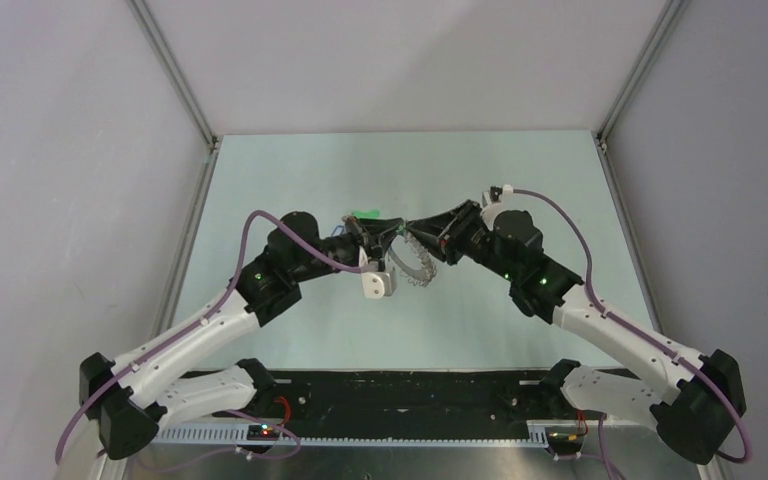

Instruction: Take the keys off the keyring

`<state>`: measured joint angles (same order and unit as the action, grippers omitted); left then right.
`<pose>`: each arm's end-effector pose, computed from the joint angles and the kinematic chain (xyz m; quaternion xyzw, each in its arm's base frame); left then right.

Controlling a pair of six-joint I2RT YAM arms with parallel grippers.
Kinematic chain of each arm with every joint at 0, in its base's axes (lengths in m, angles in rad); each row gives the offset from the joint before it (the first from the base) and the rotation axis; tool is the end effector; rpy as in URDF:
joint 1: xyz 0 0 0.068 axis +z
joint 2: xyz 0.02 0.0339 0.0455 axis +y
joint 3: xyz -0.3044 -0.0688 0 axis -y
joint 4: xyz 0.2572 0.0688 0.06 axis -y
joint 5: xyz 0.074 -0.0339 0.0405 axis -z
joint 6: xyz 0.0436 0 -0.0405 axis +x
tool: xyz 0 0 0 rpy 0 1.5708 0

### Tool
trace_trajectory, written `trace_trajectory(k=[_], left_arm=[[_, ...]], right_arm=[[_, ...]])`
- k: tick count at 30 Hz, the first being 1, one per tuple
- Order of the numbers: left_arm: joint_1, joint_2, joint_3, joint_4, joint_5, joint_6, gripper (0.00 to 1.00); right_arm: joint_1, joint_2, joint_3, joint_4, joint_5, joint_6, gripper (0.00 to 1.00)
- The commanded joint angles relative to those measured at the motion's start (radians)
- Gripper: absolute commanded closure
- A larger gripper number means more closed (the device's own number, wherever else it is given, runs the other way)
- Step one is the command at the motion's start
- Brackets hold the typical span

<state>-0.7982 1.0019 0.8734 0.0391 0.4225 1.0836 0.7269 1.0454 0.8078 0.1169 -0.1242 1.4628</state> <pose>0.1492 -0.1787 0.3863 0.6665 0.3107 -0.0593 0.6751 0.1816 0.1687 0.3605 0.2303 0.7118 0.6096 0.2620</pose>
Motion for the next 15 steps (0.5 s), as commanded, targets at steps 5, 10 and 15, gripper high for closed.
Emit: trace_trajectory(k=[5,10,15], left_arm=[[-0.017,-0.035,0.007,0.088,0.046,0.006,1.00],[-0.017,-0.050,0.005,0.087,0.067,0.002,1.00],[-0.018,-0.066,0.001,0.086,0.079,-0.002,1.00]], right_arm=[[-0.065,-0.048,0.019,-0.089,0.060,-0.161,0.29],[-0.076,-0.120,-0.026,-0.085,0.073,-0.431,0.27],[-0.092,-0.179,-0.080,0.008,0.062,-0.658,0.28]])
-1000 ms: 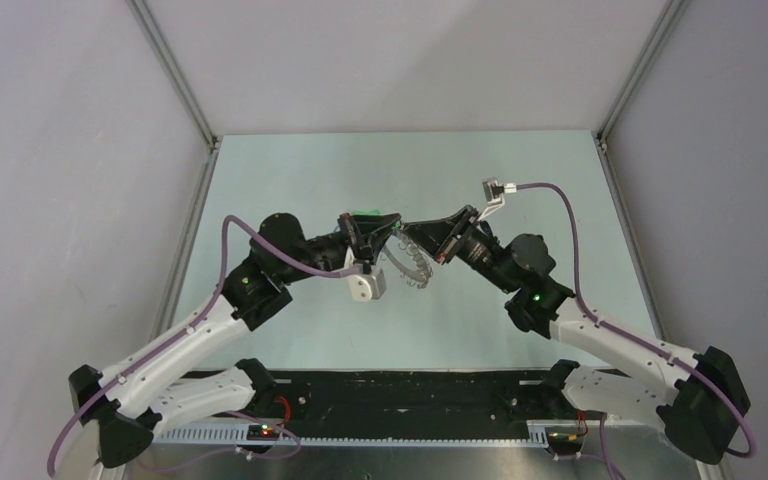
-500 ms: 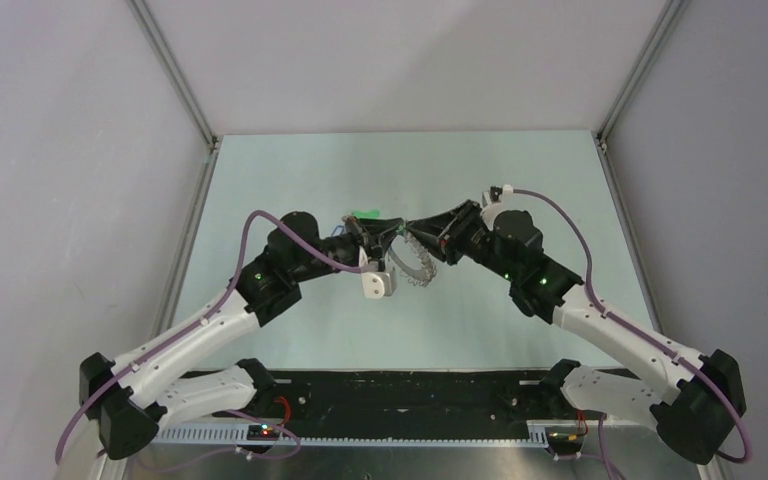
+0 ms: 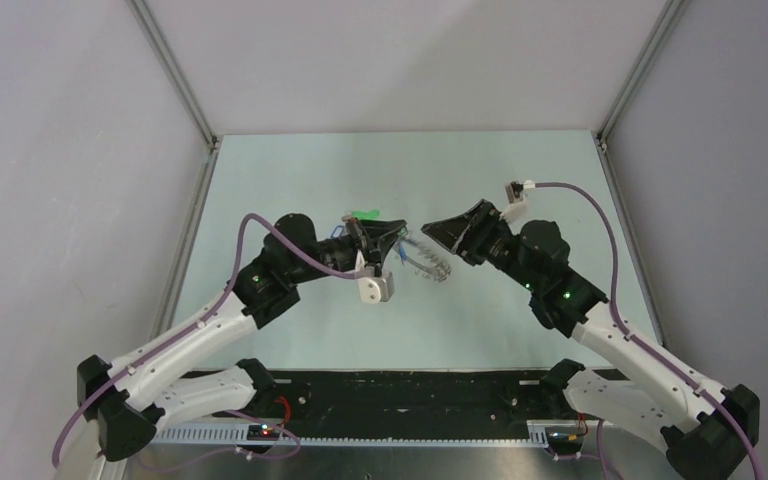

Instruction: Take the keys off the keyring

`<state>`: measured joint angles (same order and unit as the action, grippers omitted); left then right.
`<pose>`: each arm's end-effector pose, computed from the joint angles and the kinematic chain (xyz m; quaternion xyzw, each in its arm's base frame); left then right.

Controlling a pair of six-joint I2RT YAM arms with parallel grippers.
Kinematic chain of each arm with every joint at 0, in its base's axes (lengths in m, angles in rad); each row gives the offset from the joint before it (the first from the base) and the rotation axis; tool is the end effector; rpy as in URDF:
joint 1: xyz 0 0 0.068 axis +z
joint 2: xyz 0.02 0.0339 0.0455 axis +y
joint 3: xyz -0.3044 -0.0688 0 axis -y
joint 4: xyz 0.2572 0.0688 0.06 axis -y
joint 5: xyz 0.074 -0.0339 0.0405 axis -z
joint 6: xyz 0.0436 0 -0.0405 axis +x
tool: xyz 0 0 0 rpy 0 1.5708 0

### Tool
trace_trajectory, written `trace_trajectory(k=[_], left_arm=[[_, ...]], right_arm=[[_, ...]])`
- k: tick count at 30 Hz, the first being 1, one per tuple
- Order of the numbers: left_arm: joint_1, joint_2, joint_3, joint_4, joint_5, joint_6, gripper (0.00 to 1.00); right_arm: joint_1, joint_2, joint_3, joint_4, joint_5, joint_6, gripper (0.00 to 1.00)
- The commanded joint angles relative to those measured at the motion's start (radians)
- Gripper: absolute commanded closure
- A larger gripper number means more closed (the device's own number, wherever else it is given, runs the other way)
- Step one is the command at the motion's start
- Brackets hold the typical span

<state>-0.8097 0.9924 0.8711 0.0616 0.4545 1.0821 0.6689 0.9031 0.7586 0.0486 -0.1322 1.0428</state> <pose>0.1442 -0.1791 0.3901 0.6655 0.2896 -0.0718 0.6841 0.1623 0.1356 0.3636 0.0936 0.7340 0.5387 0.4029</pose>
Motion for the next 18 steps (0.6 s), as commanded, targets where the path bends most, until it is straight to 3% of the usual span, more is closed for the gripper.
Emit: trace_trajectory(k=[1,7,13,18], left_arm=[[-0.006,-0.061,0.003,0.064,0.048,-0.001,1.00],[-0.006,-0.070,0.001,0.062,0.059,-0.005,1.00],[-0.006,-0.081,-0.001,0.061,0.073,-0.006,1.00],[-0.005,-0.088,-0.003,0.056,0.101,-0.003,1.00]], right_arm=[[-0.038,-0.040,-0.035,0.094,0.037,-0.257,0.28],[-0.083,-0.031,-0.047,0.215,-0.217,-0.408,0.30],[-0.068,-0.055,-0.067,0.313,-0.274,-0.667,0.41],[-0.065,-0.025,-0.068,0.414,-0.332,-0.777,0.46]])
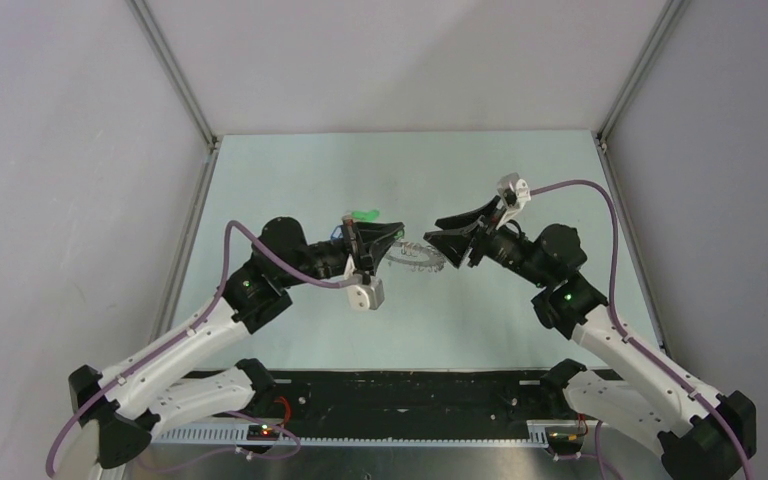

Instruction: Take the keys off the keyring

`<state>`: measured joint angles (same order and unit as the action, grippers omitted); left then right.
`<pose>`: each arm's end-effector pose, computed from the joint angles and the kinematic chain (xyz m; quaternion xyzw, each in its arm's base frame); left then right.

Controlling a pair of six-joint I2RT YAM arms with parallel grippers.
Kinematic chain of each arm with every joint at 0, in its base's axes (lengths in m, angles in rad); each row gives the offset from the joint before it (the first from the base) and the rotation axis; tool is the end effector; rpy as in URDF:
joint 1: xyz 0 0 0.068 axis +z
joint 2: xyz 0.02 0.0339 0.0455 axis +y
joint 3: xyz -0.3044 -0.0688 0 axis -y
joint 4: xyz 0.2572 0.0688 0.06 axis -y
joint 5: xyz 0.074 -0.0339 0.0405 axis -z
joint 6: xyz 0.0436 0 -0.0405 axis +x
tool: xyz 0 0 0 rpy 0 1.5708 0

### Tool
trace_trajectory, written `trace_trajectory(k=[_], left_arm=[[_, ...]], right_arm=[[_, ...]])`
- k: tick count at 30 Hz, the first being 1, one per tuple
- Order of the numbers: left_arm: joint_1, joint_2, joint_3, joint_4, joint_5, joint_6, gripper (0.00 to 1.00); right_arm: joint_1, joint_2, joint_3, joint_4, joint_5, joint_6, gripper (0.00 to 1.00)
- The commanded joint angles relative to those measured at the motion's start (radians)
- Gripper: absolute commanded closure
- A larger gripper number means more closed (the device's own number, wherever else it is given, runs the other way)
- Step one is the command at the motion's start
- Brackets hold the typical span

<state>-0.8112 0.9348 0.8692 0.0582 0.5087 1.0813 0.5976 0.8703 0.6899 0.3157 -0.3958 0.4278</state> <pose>0.1305 -0.1682 0.4006 0.6609 0.2578 -0.0851 0.6997 0.1565 0.1269 0.3745 -0.2023 0.6300 0.4750 0.5802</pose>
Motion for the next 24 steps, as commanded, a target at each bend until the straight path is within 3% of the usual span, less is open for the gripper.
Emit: trace_trajectory(k=[1,6,14,24], left_arm=[[-0.003,-0.033,-0.002,0.058,0.051,-0.002,1.00],[-0.004,-0.031,0.000,0.055,0.055,-0.002,1.00],[-0.004,-0.035,0.002,0.052,0.051,0.001,1.00],[-0.004,-0.035,0.003,0.049,0.062,0.000,1.00]], right_arm=[[0.008,0.019,0.000,0.158,-0.072,-0.187,0.47],[0.028,0.059,0.006,0.269,-0.102,-0.253,0.52],[0.077,0.103,0.026,0.286,-0.195,-0.284,0.54],[0.107,0.113,0.026,0.313,-0.192,-0.297,0.57]])
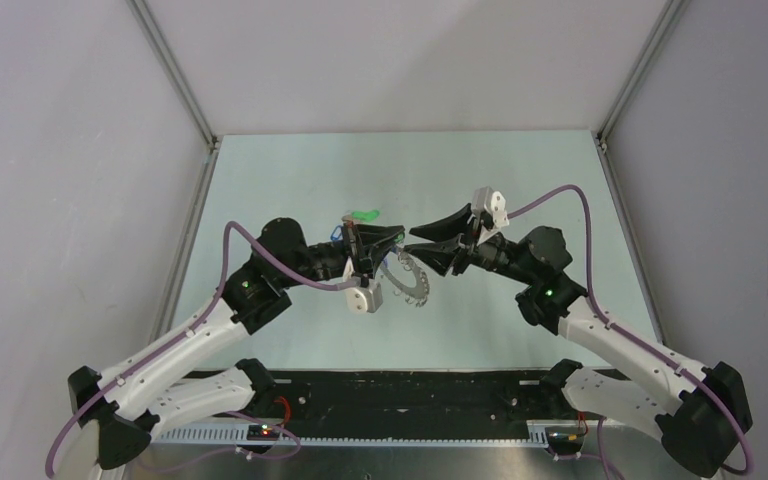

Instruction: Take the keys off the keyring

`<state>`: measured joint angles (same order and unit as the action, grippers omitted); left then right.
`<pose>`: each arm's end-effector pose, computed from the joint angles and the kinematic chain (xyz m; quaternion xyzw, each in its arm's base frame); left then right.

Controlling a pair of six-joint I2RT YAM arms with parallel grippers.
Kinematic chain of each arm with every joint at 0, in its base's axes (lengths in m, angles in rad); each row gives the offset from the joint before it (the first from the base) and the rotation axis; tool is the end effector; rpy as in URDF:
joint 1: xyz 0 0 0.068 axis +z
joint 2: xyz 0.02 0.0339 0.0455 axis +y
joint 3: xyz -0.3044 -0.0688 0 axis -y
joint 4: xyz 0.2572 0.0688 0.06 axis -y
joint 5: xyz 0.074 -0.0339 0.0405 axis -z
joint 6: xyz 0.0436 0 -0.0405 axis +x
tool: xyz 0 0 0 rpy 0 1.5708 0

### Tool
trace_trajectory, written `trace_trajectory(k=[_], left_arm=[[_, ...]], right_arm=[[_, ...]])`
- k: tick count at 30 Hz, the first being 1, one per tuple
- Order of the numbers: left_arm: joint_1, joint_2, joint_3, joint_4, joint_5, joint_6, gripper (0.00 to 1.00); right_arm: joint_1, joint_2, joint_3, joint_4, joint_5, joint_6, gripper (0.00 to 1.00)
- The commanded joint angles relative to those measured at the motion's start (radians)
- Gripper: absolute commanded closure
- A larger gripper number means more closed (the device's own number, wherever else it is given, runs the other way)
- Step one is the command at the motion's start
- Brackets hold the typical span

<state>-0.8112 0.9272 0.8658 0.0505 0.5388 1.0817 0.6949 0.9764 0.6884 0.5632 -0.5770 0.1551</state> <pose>0.1278 -0.1671 0.3999 0.6654 0.2487 -0.0961 0.6972 0.1534 0.1589 0.3802 -0.3729 0.4971 0.4716 0.6257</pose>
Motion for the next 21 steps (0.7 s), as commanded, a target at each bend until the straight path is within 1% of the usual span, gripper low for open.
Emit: trace_trajectory(k=[1,5,12,21], left_arm=[[-0.005,-0.027,0.007,0.057,0.034,-0.002,1.00],[-0.004,-0.028,0.008,0.057,0.045,-0.006,1.00],[-0.004,-0.029,0.010,0.056,0.052,-0.009,1.00],[-0.005,-0.028,0.008,0.056,0.045,-0.008,1.00]], right_arm=[[0.011,0.008,0.028,0.069,-0.008,-0.025,0.57],[0.014,0.017,0.032,0.079,-0.005,-0.027,0.60],[0.031,0.048,0.037,0.100,-0.017,-0.023,0.68],[0.052,0.065,0.039,0.145,-0.034,0.001,0.69]])
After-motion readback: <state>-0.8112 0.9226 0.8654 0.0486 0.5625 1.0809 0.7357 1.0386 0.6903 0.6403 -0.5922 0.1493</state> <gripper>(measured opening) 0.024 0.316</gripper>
